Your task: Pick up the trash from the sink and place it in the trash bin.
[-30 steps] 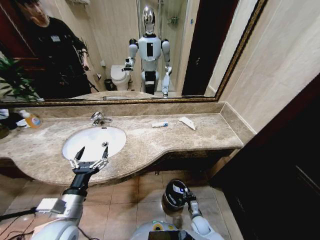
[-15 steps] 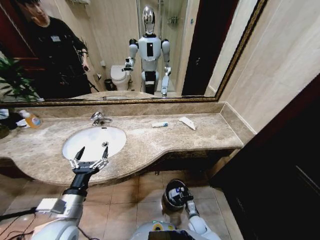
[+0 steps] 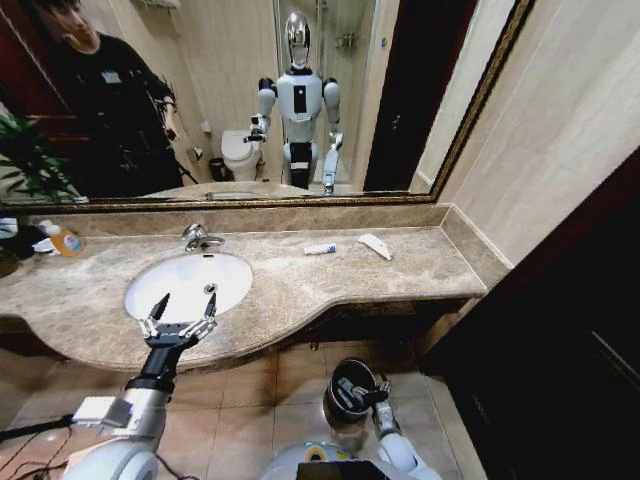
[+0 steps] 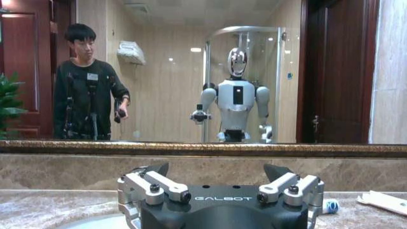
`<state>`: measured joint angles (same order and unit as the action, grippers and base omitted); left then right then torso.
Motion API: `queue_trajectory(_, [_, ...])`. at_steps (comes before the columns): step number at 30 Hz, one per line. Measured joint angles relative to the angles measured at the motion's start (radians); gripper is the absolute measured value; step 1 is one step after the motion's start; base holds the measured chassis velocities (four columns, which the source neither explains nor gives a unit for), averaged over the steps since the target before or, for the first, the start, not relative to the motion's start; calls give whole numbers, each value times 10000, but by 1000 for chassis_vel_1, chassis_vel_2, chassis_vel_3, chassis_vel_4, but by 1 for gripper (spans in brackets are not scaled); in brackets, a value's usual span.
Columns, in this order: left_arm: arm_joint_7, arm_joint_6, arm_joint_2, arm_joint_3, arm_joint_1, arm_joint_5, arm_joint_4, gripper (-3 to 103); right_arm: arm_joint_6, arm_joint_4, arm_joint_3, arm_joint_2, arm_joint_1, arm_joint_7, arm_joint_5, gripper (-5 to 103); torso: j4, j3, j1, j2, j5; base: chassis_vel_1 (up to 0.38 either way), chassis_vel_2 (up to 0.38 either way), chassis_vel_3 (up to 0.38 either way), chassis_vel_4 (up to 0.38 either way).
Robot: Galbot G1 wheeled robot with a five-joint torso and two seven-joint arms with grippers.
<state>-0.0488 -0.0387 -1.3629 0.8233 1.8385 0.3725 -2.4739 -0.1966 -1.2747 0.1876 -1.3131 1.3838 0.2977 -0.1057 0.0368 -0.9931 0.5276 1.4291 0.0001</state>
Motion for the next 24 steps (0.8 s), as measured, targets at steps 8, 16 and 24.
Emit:
queue_trajectory(8, [0, 0, 0, 0, 0, 0, 0, 100, -23, -1938, 106, 561, 834, 745, -384, 100, 0, 0, 0, 0, -2, 0, 0, 0, 0])
queue_trajectory(16, [0, 0, 0, 0, 0, 0, 0, 100, -772, -3230, 231, 727, 1595, 2010, 456, 100, 0, 0, 0, 0, 0, 0, 0, 0, 0])
queue_trajectory(24, [0, 0, 0, 0, 0, 0, 0, 100, -558, -5141, 786, 861, 2244, 1916, 386, 100, 0, 0, -1, 1, -1, 0, 0, 0, 0])
